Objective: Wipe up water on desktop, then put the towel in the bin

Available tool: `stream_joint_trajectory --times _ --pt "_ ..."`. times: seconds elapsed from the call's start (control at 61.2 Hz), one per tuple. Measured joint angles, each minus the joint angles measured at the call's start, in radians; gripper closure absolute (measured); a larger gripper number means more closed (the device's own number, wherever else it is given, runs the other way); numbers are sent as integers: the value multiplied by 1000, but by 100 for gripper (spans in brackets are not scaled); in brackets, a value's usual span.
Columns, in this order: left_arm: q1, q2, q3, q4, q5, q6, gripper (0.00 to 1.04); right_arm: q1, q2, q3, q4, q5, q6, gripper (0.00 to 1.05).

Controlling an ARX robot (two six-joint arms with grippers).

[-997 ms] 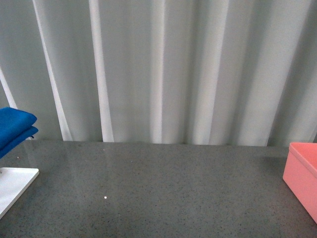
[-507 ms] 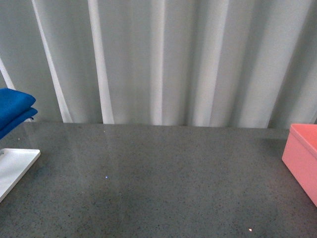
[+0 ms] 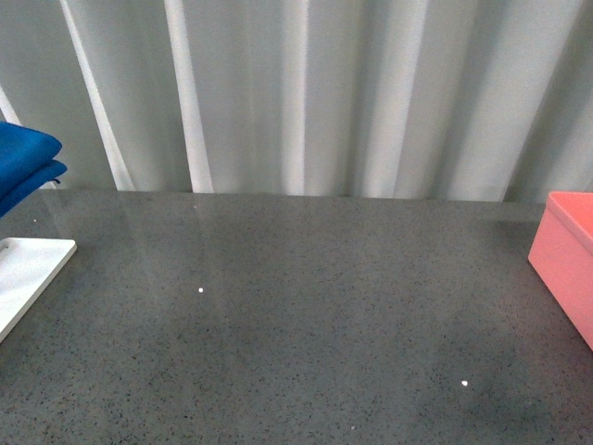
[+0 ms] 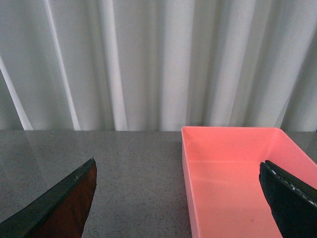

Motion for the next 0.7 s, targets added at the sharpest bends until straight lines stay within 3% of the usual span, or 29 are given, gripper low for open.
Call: stream_joint_trajectory --times 0.327,0.703 --pt "27 129 20 110 7 37 7 0 0 0 0 0 0 7" --pt "36 235 24 112 5 39 7 0 0 0 0 0 0 7"
